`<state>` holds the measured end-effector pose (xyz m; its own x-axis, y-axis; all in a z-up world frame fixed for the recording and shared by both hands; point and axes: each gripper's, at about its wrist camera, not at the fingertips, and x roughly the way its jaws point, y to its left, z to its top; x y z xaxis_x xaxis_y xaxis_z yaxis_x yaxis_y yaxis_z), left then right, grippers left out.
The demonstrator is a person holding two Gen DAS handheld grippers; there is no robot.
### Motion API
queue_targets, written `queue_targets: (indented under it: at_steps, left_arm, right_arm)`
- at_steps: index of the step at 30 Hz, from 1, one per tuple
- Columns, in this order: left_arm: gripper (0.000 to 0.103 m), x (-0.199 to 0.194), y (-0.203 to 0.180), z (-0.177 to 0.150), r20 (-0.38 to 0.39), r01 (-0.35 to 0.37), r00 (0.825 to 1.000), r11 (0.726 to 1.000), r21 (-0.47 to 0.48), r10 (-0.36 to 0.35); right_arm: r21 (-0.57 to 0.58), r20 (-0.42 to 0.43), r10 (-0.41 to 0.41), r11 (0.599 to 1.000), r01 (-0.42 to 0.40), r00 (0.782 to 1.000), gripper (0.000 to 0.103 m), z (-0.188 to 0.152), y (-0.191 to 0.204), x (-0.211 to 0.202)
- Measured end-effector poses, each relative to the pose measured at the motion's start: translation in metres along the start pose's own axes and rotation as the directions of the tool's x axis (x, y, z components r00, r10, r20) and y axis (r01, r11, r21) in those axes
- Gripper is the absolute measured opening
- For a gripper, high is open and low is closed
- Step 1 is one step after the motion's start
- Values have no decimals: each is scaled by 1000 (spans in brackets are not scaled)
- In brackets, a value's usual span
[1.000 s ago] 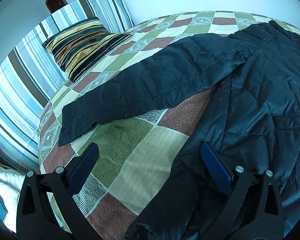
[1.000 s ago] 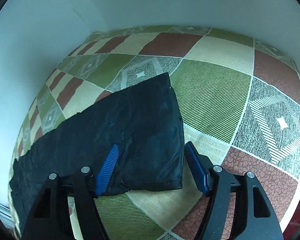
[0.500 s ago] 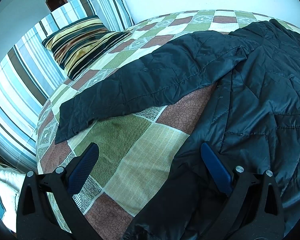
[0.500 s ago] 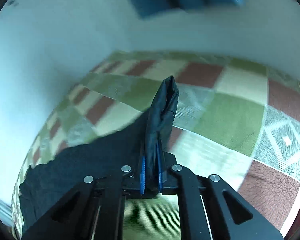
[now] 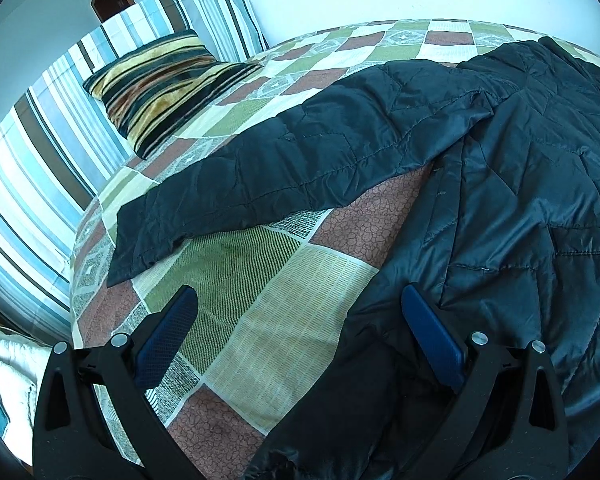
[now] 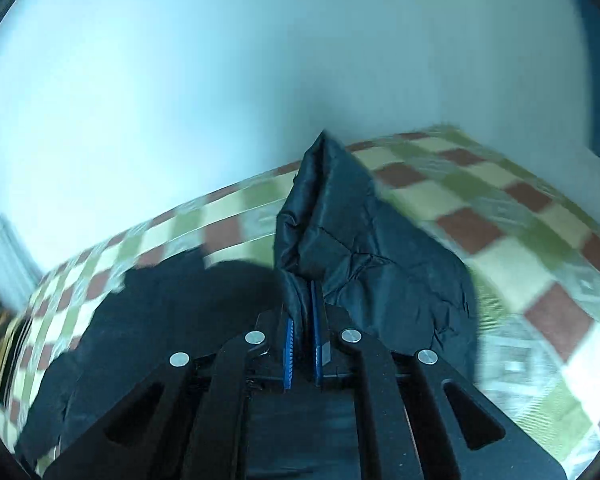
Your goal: Fold large clothes
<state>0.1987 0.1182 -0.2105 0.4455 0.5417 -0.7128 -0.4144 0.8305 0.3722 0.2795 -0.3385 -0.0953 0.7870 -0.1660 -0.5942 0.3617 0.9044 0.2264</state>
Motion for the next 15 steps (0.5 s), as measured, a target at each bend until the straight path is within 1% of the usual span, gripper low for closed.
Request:
queue_targets:
  at_steps: [1, 2, 5, 6, 11, 15]
  left_arm:
    - [101, 1, 1, 0, -4, 8, 1000, 1000, -5, -8]
    - [101, 2, 2, 0, -6, 14, 1000, 1000, -9, -14]
    - [101, 3, 3, 0, -11, 25, 1000, 1000, -16, -25]
    - [101, 3, 3, 0, -12, 27, 1000, 1000, -17, -27]
    - [101, 4, 3, -1, -15, 35, 999, 999, -22, -36]
    - [101, 5, 4, -1, -16, 38, 999, 999, -22, -38]
  right_arm:
    - [-18, -7, 17, 1000, -17, 1000, 7, -3, 12, 4]
    - [-49, -22, 48, 998, -49, 999, 7, -7, 36, 13]
    - [-120, -61, 96, 987, -103, 993, 7, -22, 84, 32]
    - [-134, -74, 111, 984, -120, 991, 7, -26, 91, 37]
    - [-196, -162, 196, 954, -227, 967, 6, -56, 156, 59]
    - [-228, -220, 235, 931, -284, 947, 6, -81, 199, 66]
